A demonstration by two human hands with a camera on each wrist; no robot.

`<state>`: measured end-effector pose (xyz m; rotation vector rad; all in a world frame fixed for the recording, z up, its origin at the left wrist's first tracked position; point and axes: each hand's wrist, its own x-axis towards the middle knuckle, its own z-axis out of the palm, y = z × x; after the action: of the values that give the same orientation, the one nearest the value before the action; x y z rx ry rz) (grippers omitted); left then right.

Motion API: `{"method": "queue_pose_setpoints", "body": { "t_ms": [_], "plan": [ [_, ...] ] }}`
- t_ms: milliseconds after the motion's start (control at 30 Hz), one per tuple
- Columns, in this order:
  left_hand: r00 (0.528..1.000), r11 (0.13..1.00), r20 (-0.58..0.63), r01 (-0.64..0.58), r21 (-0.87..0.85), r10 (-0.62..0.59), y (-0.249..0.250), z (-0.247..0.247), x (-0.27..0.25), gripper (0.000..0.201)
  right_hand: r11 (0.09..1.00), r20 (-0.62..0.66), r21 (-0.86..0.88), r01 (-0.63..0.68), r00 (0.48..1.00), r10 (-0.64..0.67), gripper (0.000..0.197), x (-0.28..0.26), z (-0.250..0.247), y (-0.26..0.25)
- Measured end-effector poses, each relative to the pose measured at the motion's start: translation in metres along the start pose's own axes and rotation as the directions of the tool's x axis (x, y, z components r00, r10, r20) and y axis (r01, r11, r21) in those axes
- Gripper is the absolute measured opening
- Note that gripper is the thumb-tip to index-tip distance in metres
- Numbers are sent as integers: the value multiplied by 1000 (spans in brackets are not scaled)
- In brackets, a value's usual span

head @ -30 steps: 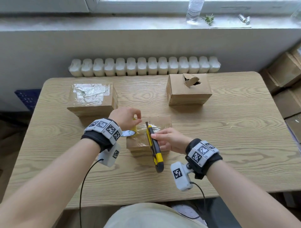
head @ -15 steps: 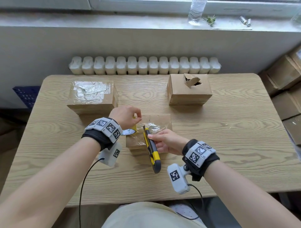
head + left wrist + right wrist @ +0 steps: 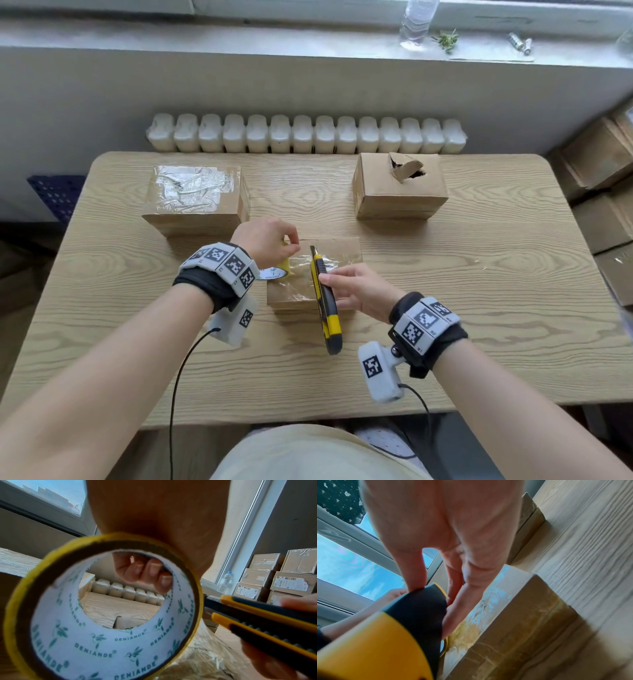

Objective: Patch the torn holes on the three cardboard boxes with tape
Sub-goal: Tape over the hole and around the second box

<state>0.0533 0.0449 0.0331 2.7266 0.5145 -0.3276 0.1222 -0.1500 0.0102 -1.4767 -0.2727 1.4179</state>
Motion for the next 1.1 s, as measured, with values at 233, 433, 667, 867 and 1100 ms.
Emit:
{"method": "queue_pose_setpoints", "body": {
  "t_ms": [233, 433, 667, 867, 1100],
  "plan": [
    [1000, 999, -14, -24, -33, 24, -4, 0, -6, 16, 996, -33, -63, -66, 997, 64, 18, 11, 11, -6],
    [998, 986, -38, 42, -163, -49, -25, -2, -19, 14, 974, 5, -226, -27, 1000, 29, 15, 1, 6, -1],
    [967, 943, -128, 176, -283, -219, -64, 3, -42, 22, 946, -262, -291, 142, 939, -222, 19, -12, -30, -15],
    [926, 897, -148, 283, -340, -348, -88, 22, -55, 21, 847, -520, -532, -2, 791, -324, 31, 1, -62, -1],
    [910, 903, -151, 338, -267, -385, -93, 57, -63, 15, 641, -602, -674, -366, 775, -190, 29, 17, -75, 30]
  ]
}}
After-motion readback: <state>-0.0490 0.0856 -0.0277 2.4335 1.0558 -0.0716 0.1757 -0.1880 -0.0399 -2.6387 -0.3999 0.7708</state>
